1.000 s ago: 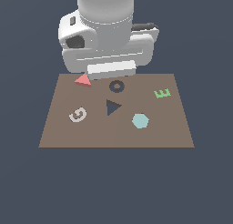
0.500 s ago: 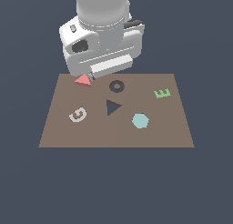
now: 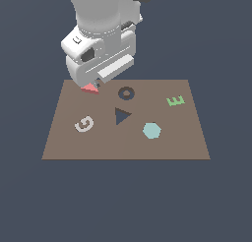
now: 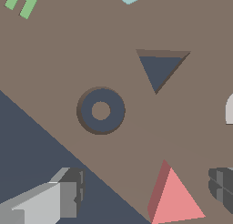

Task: Insert a designated object into the corresponding slot on a board.

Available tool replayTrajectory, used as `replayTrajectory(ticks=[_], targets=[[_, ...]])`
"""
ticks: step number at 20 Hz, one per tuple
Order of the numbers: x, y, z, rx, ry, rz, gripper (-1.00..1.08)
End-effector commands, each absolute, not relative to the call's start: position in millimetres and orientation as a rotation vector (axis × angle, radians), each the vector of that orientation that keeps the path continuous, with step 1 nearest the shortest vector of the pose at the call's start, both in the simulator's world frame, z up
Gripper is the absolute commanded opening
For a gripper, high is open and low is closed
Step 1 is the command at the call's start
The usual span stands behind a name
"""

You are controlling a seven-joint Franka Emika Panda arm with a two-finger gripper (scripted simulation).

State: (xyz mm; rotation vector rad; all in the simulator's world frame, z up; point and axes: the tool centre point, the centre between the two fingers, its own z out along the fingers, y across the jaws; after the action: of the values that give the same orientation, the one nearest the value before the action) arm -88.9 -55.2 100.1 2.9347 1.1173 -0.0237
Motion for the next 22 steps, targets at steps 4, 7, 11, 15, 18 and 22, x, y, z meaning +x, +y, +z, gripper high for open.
replayTrajectory(ticks=[4,7,11,15,18,22], targets=[[-100.8,-72.8,86.0,2.826,1.371,-0.016,1.00],[-105.3,-82.5,78.9,2.763,1.494,-0.013,1.00],[-109.1,-94.2,70.5,2.684,1.632,-0.009,1.00],[-111.3,-104.3,63.5,2.614,1.743,-0.005,1.00],[-112.0,-110.7,59.2,2.568,1.810,-0.003,1.00],[-112.2,-117.5,54.6,2.518,1.879,-0.001,1.00]])
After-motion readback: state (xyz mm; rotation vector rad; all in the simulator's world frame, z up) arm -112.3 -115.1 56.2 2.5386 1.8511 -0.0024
